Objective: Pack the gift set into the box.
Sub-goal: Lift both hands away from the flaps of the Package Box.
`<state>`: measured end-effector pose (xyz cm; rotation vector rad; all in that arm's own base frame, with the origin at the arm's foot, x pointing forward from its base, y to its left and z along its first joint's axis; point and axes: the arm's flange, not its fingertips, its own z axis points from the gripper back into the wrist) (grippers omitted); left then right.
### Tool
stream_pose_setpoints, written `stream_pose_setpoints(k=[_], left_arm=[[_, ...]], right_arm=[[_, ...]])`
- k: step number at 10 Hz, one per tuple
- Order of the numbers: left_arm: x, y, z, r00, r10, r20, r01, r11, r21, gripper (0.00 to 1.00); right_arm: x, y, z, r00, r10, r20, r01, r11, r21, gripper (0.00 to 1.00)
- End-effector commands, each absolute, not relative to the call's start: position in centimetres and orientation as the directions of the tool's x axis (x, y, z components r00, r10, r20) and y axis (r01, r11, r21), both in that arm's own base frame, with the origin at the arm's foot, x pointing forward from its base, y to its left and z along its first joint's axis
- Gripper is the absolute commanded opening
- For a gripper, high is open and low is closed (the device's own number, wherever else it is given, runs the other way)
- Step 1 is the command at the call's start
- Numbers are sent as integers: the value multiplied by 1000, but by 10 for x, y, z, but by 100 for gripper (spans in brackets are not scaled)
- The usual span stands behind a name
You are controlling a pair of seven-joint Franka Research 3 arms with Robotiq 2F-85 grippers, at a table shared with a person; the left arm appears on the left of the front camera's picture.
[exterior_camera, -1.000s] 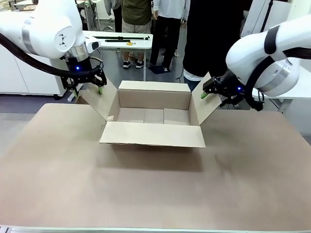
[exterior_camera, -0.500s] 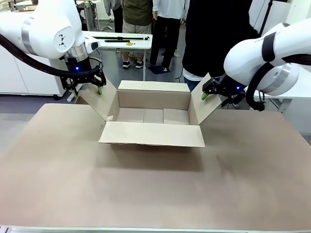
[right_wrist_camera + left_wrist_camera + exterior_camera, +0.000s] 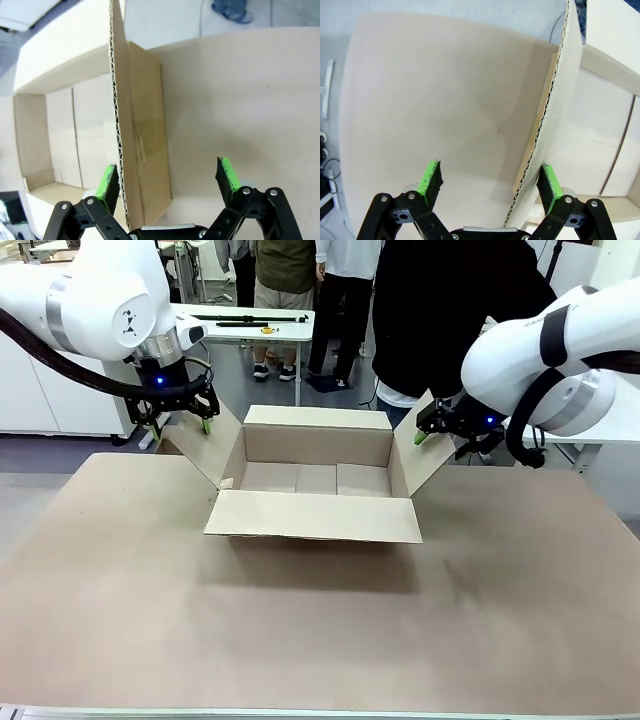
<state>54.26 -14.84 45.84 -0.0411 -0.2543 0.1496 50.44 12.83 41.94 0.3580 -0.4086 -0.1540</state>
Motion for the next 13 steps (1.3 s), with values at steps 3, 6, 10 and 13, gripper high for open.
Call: stream_pose_setpoints(k=[3, 6, 10, 13], left_arm=[[542, -150, 461, 954, 166, 249, -159, 986, -46, 100], [542, -150, 461, 954, 166, 249, -159, 986, -46, 100], [542, -150, 461, 954, 166, 249, -159, 986, -46, 100], [542, -150, 461, 954, 166, 249, -159, 986, -46, 100]], right_arm=[[507, 132, 420, 909, -225, 350, 90, 928, 361, 100], [507, 132, 420, 909, -225, 350, 90, 928, 361, 100], [507, 132, 420, 909, -225, 350, 90, 928, 361, 100], [507, 132, 420, 909, -225, 350, 90, 928, 361, 100]])
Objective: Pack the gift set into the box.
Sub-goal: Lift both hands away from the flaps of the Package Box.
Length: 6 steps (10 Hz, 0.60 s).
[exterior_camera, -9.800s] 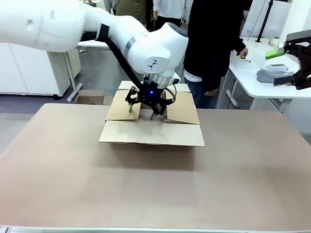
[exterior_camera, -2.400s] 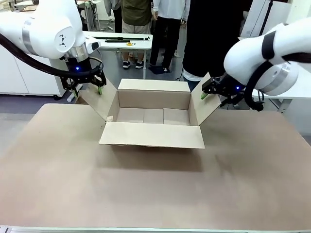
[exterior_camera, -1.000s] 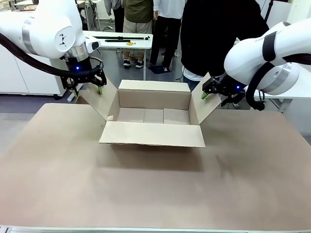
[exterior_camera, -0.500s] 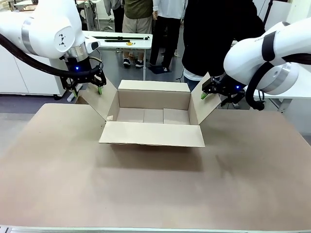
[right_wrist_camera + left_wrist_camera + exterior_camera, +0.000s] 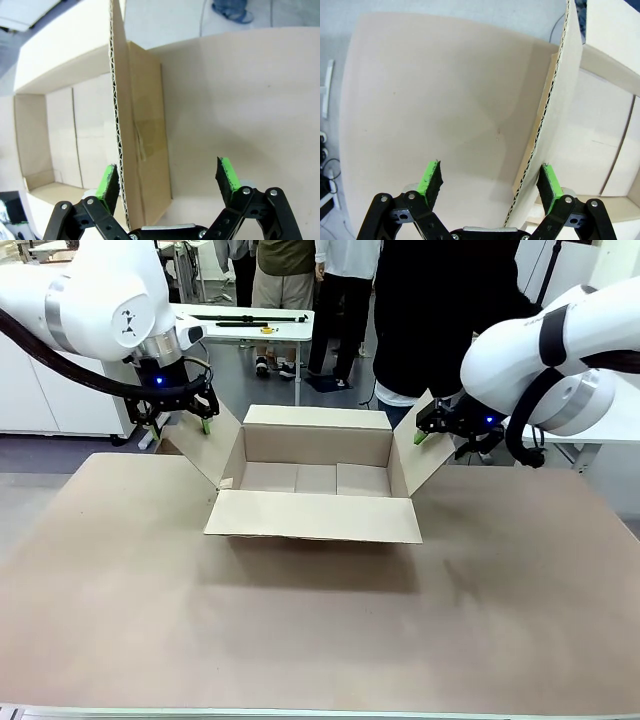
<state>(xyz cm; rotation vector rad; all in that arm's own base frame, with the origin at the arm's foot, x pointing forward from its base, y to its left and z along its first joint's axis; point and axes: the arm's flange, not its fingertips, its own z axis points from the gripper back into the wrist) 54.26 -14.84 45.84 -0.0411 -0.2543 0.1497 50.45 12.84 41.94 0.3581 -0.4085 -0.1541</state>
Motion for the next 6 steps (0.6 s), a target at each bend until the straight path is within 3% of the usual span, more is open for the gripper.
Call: stream_pose_setpoints(k=[1, 6], left_arm=[[542, -150, 461, 954, 166, 249, -159, 986, -46, 100], [542, -150, 461, 954, 166, 249, -159, 986, -46, 100]], right_arm=[[507, 132, 420, 909, -225, 350, 90, 928, 361, 100], [507, 132, 420, 909, -225, 350, 90, 928, 361, 100]])
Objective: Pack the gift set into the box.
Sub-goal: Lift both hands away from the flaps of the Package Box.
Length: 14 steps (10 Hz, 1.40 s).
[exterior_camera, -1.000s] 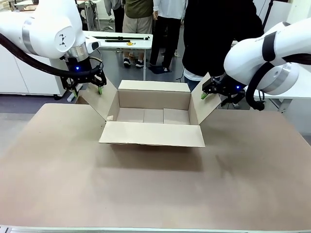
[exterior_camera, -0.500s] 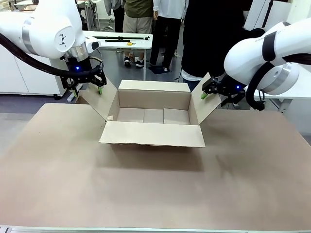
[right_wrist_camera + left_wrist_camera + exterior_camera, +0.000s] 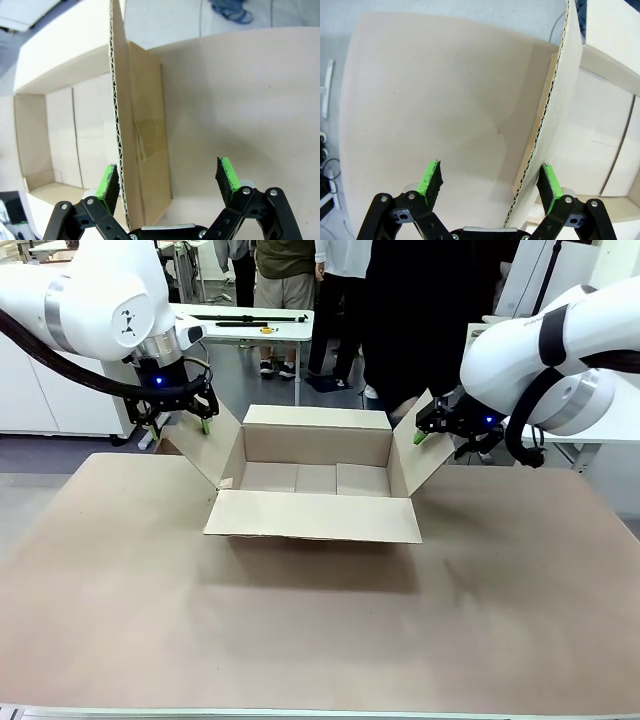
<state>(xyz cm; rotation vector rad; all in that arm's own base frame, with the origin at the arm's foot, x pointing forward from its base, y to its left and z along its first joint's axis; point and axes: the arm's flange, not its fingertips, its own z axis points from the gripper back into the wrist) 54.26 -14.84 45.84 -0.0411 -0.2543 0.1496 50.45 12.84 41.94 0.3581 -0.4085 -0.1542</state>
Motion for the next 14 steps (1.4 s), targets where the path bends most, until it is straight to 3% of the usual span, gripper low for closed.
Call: stream_pose_setpoints(k=[1, 14], left_arm=[[542, -150, 461, 954, 166, 249, -159, 986, -46, 100], [542, -150, 461, 954, 166, 249, -159, 986, -46, 100]], right_arm=[[507, 132, 420, 909, -225, 350, 90, 928, 361, 100], [507, 132, 420, 909, -225, 350, 90, 928, 361, 100]])
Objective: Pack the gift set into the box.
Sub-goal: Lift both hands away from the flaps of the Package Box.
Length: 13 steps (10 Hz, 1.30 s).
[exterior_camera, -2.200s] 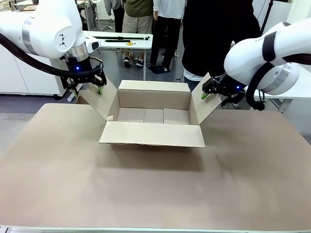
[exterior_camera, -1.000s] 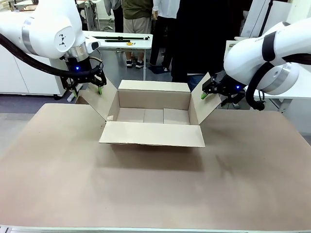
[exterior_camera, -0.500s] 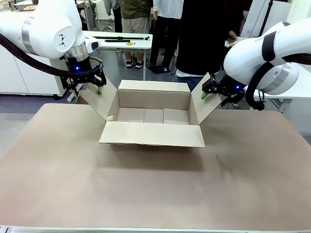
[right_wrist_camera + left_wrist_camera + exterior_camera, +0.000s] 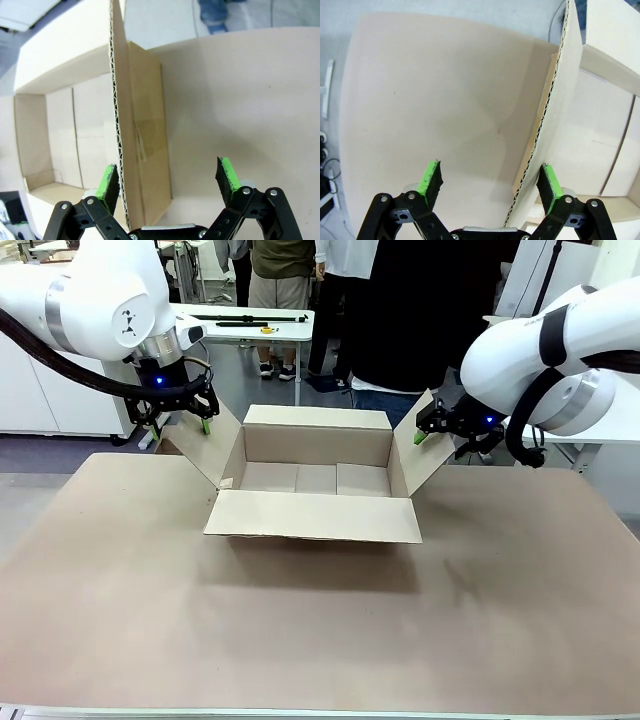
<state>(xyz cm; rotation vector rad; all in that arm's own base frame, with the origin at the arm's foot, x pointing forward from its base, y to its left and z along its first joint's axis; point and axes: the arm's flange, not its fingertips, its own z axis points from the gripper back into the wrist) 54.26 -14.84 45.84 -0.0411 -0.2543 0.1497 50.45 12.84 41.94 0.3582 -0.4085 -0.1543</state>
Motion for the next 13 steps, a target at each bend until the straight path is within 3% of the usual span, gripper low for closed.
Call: stream_pose_setpoints(k=[1, 13], left_arm=[[542, -150, 461, 954, 166, 249, -159, 986, -46, 100], [542, -150, 461, 954, 166, 249, -159, 986, -46, 100]], right_arm=[[507, 132, 420, 909, -225, 350, 90, 928, 361, 100], [507, 132, 420, 909, -225, 350, 90, 928, 361, 100]])
